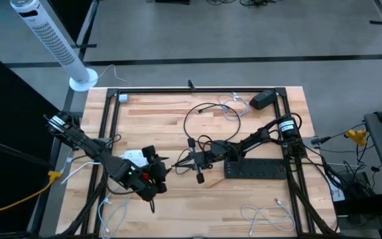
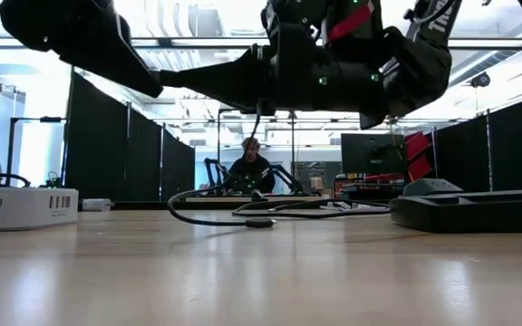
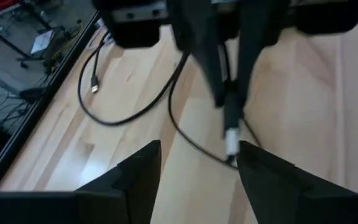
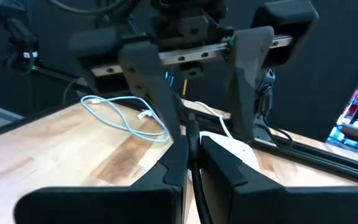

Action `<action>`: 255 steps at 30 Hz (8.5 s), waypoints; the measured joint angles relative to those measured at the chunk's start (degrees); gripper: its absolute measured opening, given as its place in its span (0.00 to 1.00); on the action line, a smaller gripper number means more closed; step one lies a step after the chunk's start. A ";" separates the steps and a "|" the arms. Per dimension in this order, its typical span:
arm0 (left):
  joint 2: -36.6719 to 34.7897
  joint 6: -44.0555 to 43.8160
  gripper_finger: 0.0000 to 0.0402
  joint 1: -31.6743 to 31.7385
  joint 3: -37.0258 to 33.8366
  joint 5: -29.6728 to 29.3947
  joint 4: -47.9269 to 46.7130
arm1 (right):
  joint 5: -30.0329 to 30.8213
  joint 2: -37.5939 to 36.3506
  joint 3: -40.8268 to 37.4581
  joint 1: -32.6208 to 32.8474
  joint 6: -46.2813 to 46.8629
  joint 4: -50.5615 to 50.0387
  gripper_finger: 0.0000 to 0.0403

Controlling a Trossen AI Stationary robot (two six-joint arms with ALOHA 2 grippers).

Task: Insert USB
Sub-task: Insert the bottom black charger cable into the white outlet extension

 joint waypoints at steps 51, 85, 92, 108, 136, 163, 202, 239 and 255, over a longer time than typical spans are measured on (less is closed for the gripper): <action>-2.01 5.12 0.02 -1.99 -0.37 -1.29 4.42 | -7.64 -0.04 3.67 -2.11 -0.10 -2.59 0.45; -2.08 4.68 0.02 -2.64 -0.42 -0.53 4.43 | -8.54 -0.04 5.03 -1.86 -4.37 -6.49 0.12; -2.10 4.00 0.02 -2.68 -0.48 0.05 4.33 | -7.91 0.00 5.03 -0.92 -4.75 -6.19 0.04; -5.97 -19.37 0.20 -2.68 0.37 6.92 -27.61 | -7.15 1.22 9.17 -2.93 8.02 -16.89 0.04; -17.24 -38.86 0.00 -2.62 -23.44 18.35 -17.02 | 0.98 23.06 37.62 -4.33 12.58 -34.98 0.04; -15.79 -38.17 0.00 -3.27 -23.59 16.24 -12.98 | 2.35 27.47 35.98 -3.22 18.93 -24.78 0.04; -13.62 -40.45 0.00 -3.51 -23.65 14.56 -12.24 | 15.33 27.23 34.43 -0.64 20.89 -19.05 0.04; -6.58 -42.68 0.00 -3.60 -23.54 5.86 -3.20 | 8.83 27.78 37.50 -1.36 14.28 -25.48 0.04; -7.89 -43.55 0.00 -3.92 -10.80 16.03 -27.01 | 8.95 26.77 38.53 -1.46 15.50 -29.53 0.04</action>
